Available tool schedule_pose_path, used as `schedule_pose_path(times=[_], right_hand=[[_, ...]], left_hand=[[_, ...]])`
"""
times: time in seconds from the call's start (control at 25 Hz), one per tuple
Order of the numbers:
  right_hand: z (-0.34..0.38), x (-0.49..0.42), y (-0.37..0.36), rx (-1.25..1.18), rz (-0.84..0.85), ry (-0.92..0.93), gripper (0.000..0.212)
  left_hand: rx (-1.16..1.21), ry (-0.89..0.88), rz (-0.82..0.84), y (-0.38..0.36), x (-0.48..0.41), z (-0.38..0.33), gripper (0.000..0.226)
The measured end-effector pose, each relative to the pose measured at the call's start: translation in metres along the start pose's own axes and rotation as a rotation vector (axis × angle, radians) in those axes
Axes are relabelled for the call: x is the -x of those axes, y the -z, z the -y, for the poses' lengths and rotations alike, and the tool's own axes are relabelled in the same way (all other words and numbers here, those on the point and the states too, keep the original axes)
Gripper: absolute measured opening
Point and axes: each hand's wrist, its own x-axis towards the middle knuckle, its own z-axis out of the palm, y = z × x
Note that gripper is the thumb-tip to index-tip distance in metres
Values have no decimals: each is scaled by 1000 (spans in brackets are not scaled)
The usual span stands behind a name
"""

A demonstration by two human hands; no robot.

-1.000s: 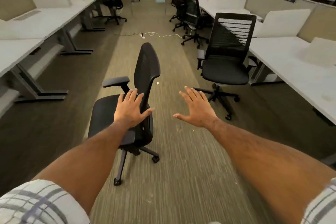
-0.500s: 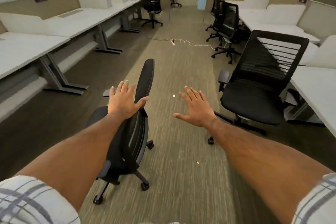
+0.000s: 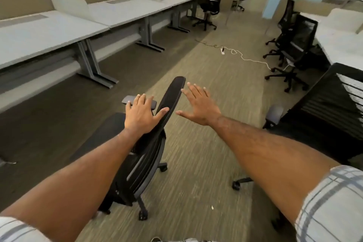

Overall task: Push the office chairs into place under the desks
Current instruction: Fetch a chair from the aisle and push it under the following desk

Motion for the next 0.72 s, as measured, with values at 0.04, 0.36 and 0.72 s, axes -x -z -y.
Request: schedule_pose_path(times=[0.04,0.36,0.72], right_hand=[[-6,-18,-4,3,5,29,93],[-22,-150,-35,-78,117,406,88],[-34,-190,-46,0,386,867,103]], left_hand=[[13,23,-12,-5,-4,0,105],[-42,221,52,-12,-12,-4,109],[173,722,350,-4,37,-49,106]])
